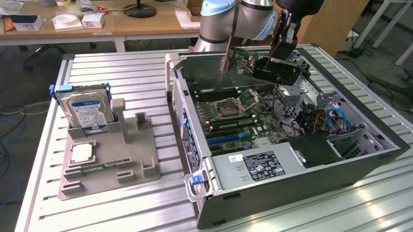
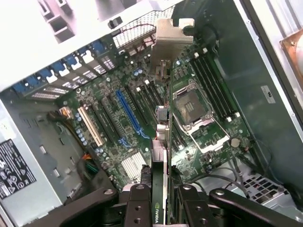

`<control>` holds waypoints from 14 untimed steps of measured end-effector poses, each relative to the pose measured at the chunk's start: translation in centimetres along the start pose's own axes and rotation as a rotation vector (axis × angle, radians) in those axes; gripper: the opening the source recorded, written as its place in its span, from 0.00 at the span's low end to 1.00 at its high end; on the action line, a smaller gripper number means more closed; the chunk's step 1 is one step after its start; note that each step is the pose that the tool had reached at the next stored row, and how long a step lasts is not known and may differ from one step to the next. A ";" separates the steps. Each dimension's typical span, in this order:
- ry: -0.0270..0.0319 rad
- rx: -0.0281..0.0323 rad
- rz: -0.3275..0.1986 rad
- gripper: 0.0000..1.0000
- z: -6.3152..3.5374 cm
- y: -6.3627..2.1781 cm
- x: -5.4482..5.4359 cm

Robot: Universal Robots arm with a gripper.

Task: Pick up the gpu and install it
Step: 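Insert the gpu into the slot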

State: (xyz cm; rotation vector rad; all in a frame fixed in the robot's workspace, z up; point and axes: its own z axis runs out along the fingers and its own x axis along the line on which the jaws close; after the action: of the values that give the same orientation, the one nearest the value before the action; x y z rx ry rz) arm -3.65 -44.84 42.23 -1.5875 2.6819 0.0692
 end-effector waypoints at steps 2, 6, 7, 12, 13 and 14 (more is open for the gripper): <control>-0.0007 0.0013 -0.030 0.26 0.05 0.00 0.0; -0.0018 0.0037 -0.094 0.26 0.14 0.00 0.0; -0.0021 0.0043 -0.109 0.26 0.15 0.00 0.0; -0.0031 0.0063 -0.188 0.26 0.25 0.00 0.0; -0.0033 0.0066 -0.205 0.26 0.26 0.00 0.0; -0.0034 0.0067 -0.221 0.26 0.28 0.00 0.0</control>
State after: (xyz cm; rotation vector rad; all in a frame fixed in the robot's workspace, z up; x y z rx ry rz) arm -3.65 -44.85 41.95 -1.8668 2.4821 0.0581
